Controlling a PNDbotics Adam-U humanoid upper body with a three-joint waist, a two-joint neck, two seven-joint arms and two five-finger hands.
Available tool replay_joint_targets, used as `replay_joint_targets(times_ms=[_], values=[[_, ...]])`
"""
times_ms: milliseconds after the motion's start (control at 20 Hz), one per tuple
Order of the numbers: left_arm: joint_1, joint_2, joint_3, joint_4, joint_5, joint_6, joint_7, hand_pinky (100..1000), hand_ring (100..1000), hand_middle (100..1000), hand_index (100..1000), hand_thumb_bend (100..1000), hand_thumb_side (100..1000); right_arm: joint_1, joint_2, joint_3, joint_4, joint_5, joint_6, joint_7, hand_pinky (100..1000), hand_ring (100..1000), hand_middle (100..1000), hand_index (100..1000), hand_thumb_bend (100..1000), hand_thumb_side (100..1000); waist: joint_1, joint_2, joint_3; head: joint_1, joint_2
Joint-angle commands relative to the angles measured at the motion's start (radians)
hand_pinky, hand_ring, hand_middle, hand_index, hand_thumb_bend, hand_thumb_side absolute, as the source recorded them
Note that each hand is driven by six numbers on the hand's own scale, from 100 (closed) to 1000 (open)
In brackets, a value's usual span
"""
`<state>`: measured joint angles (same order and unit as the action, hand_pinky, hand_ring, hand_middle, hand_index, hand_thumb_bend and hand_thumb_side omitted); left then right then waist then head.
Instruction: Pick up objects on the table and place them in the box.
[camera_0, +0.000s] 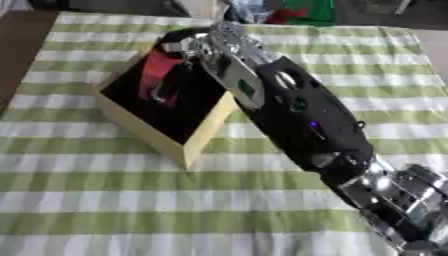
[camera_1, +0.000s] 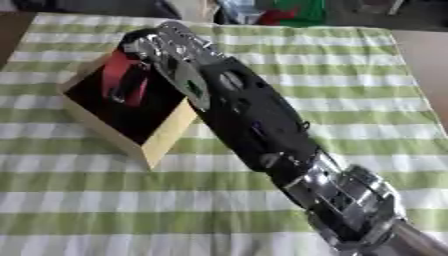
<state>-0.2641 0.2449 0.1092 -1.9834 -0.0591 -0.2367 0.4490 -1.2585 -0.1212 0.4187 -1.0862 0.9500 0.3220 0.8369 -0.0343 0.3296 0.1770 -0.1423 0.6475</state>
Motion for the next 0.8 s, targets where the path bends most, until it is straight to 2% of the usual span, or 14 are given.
replay_joint_targets(times_ms=[50, 150, 300, 350, 450, 500, 550, 600, 700, 800], values=[[-0.004, 0.007, 0.006, -0.017, 0.000, 0.000, -0.001, 1000, 491, 443, 617, 255, 100, -0.027, -0.022, -0.009, -0.027, 0.017, -0.010, 0.017, 1000, 1000, 940, 1000, 283, 548, 0.009, -0.023, -0.002, 0.003, -0.003], [-0.003, 0.007, 0.006, -0.017, -0.001, 0.000, -0.001, 1000, 491, 443, 617, 256, 100, -0.026, -0.024, -0.007, -0.025, 0.025, -0.018, 0.022, 1000, 1000, 964, 1000, 273, 594, 0.010, -0.024, -0.003, 0.003, -0.002], [-0.003, 0.008, 0.007, -0.017, -0.003, 0.000, 0.000, 1000, 492, 443, 617, 259, 100, -0.024, -0.027, -0.008, -0.022, 0.028, -0.025, 0.020, 1000, 1000, 967, 1000, 293, 452, 0.011, -0.026, -0.004, 0.004, -0.001], [-0.002, 0.008, 0.007, -0.017, -0.003, 0.000, 0.000, 1000, 492, 443, 617, 259, 100, -0.023, -0.027, -0.008, -0.020, 0.025, -0.026, 0.021, 1000, 1000, 967, 1000, 293, 452, 0.011, -0.027, -0.004, 0.005, 0.000], [-0.002, 0.008, 0.008, -0.017, -0.004, 0.000, 0.000, 1000, 492, 443, 617, 257, 100, -0.021, -0.024, -0.015, -0.016, 0.007, -0.022, 0.025, 1000, 1000, 961, 1000, 197, 117, 0.011, -0.028, -0.005, 0.006, 0.000], [-0.003, 0.008, 0.008, -0.017, -0.005, 0.000, 0.000, 1000, 492, 443, 617, 259, 100, -0.020, -0.023, -0.018, -0.015, -0.005, -0.017, 0.028, 1000, 1000, 958, 1000, 167, 100, 0.011, -0.028, -0.006, 0.006, 0.000], [-0.003, 0.008, 0.008, -0.017, -0.006, 0.000, 0.000, 1000, 492, 443, 617, 260, 100, -0.019, -0.021, -0.019, -0.015, -0.020, -0.013, 0.034, 1000, 1000, 955, 1000, 193, 100, 0.011, -0.029, -0.006, 0.007, -0.001], [-0.003, 0.008, 0.009, -0.017, -0.006, 0.000, 0.001, 1000, 492, 443, 617, 261, 100, -0.019, -0.022, -0.018, -0.016, -0.034, -0.010, 0.037, 1000, 1000, 950, 1000, 139, 100, 0.012, -0.029, -0.007, 0.007, 0.000], [-0.002, 0.008, 0.009, -0.017, -0.008, 0.000, 0.001, 1000, 492, 443, 617, 258, 100, -0.019, -0.027, -0.011, -0.023, -0.059, -0.001, 0.036, 1000, 1000, 946, 1000, 102, 100, 0.012, -0.030, -0.007, 0.009, -0.001], [-0.002, 0.009, 0.010, -0.017, -0.009, 0.000, 0.001, 1000, 492, 443, 617, 256, 100, -0.020, -0.032, -0.008, -0.031, -0.073, 0.013, 0.022, 1000, 1000, 934, 1000, 100, 136, 0.012, -0.031, -0.008, 0.009, -0.001]])
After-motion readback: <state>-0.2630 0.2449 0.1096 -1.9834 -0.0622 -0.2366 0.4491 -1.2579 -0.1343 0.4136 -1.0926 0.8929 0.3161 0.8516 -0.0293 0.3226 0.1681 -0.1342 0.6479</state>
